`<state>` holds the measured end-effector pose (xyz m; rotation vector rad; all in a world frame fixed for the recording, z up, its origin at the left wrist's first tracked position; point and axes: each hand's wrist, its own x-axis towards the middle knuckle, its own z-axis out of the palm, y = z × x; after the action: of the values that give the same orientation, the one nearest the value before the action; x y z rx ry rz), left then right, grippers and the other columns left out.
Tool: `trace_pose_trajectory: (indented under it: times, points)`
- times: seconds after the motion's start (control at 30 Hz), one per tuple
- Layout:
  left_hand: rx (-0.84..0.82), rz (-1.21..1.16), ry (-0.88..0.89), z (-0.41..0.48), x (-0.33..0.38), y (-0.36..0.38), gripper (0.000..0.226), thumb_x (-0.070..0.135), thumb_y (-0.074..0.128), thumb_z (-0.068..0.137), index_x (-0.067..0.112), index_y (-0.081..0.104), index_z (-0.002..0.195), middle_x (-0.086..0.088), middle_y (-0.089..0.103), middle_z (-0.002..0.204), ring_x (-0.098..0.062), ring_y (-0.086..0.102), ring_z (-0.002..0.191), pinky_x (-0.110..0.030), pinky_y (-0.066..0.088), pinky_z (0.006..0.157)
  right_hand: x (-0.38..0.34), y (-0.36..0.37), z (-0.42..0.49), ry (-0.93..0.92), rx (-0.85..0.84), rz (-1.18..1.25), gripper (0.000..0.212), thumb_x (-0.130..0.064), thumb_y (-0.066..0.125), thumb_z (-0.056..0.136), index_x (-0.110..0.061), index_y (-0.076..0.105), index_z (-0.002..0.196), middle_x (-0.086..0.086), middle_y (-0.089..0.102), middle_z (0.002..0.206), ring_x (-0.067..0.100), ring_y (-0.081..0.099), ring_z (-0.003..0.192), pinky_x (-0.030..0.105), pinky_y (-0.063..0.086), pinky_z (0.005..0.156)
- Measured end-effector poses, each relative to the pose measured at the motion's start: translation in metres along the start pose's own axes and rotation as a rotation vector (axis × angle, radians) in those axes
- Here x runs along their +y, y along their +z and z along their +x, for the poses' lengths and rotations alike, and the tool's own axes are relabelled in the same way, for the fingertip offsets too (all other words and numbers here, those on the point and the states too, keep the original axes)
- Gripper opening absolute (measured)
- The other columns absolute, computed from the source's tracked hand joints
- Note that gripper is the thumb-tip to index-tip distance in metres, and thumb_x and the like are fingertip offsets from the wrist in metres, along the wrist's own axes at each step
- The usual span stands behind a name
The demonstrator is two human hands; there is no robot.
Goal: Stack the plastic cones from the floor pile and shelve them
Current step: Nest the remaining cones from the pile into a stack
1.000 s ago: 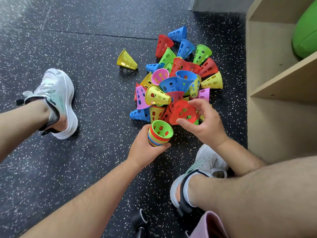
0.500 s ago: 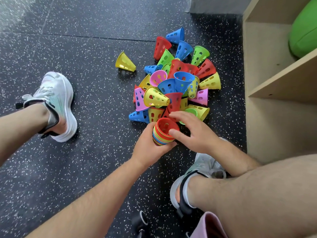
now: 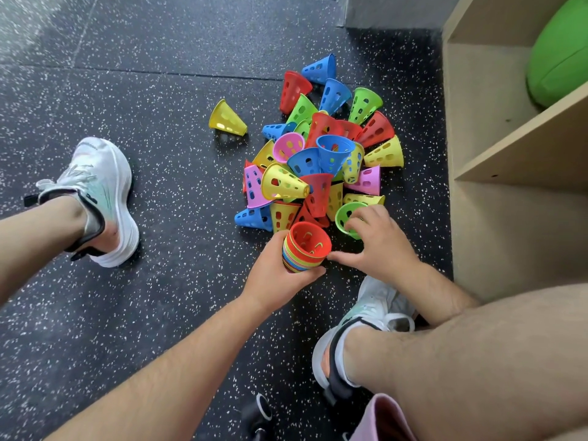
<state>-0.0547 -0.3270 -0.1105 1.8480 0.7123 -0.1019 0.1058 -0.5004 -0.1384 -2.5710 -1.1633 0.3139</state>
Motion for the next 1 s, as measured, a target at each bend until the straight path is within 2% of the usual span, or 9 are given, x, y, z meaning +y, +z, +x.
trace_pose_trajectory:
  times: [0.07,0.13,0.2,0.33,0.5,0.6,0.7,0.87,1.0]
  points:
    - [0.014,-0.007,0.003,0.000,-0.001,0.000,0.069,0.036,0.095,0.070,0.031,0.056,0.127,0.015,0.068,0.115,0.003,0.064,0.104,-0.025,0.052,0.095,0.003,0.004,-0.002,-0.046,0.016,-0.044,0.043,-0.052,0.075,0.077,-0.014,0.067,0.097,0.001,0.060,0.105,0.026,0.050,0.106,0.042,0.052,0.085]
    - [0.022,-0.005,0.001,0.000,-0.002,0.000,0.070,0.035,0.095,0.070,0.032,0.057,0.127,0.015,0.068,0.116,0.001,0.064,0.106,-0.028,0.052,0.097,0.004,0.003,-0.003,-0.085,0.128,-0.055,0.021,-0.034,0.065,0.090,-0.014,0.067,0.094,0.001,0.062,0.097,0.027,0.052,0.099,0.044,0.050,0.080]
    - [0.022,-0.010,-0.009,0.000,-0.004,-0.001,0.069,0.035,0.095,0.070,0.032,0.056,0.127,0.015,0.068,0.115,0.001,0.065,0.105,-0.029,0.053,0.096,0.000,-0.003,-0.002,-0.056,0.226,-0.030,0.021,-0.032,0.054,0.097,-0.015,0.066,0.093,0.000,0.061,0.097,0.027,0.053,0.099,0.040,0.044,0.083]
    - [0.026,-0.003,-0.027,0.000,-0.006,-0.003,0.070,0.039,0.095,0.069,0.034,0.056,0.127,0.016,0.067,0.115,0.002,0.065,0.102,-0.026,0.053,0.093,-0.013,-0.023,0.010,0.020,0.484,0.157,0.020,-0.025,0.058,0.098,-0.008,0.070,0.098,0.009,0.061,0.112,0.034,0.050,0.111,0.041,0.042,0.098]
    - [0.037,-0.021,-0.027,0.004,-0.003,-0.005,0.070,0.038,0.095,0.070,0.031,0.056,0.128,0.014,0.067,0.115,0.003,0.065,0.101,-0.020,0.050,0.089,-0.034,-0.049,0.025,-0.051,0.596,0.309,0.020,-0.023,0.060,0.100,-0.007,0.072,0.102,0.010,0.064,0.112,0.033,0.059,0.106,0.043,0.045,0.098]
    - [0.051,-0.052,-0.019,0.006,0.000,-0.006,0.070,0.036,0.095,0.070,0.031,0.056,0.127,0.013,0.069,0.115,0.001,0.067,0.101,-0.024,0.052,0.091,-0.042,-0.054,0.026,-0.127,0.532,0.427,0.019,-0.021,0.062,0.099,-0.007,0.074,0.105,0.010,0.064,0.114,0.026,0.061,0.109,0.041,0.047,0.100]
    - [0.071,-0.069,-0.013,0.009,0.004,-0.006,0.068,0.036,0.095,0.070,0.032,0.056,0.126,0.013,0.070,0.113,0.001,0.067,0.098,-0.023,0.053,0.089,-0.046,-0.053,0.025,-0.171,0.352,0.623,0.018,-0.017,0.064,0.098,-0.007,0.074,0.108,0.010,0.062,0.121,0.019,0.061,0.114,0.032,0.047,0.101]
    - [0.114,-0.095,0.013,0.014,0.010,-0.008,0.065,0.036,0.095,0.069,0.032,0.058,0.123,0.011,0.071,0.111,-0.004,0.069,0.099,-0.029,0.056,0.090,-0.055,-0.048,0.022,-0.181,0.051,0.737,0.017,-0.021,0.063,0.098,-0.014,0.076,0.108,-0.002,0.067,0.122,0.013,0.062,0.118,0.037,0.050,0.101]
    - [0.129,-0.123,0.011,0.015,0.007,-0.014,0.064,0.032,0.095,0.070,0.030,0.059,0.123,0.010,0.073,0.111,-0.005,0.070,0.100,-0.036,0.057,0.093,-0.058,-0.044,0.024,-0.155,-0.040,0.799,0.021,-0.027,0.060,0.098,-0.018,0.073,0.112,-0.006,0.065,0.123,0.016,0.060,0.121,0.039,0.051,0.100]
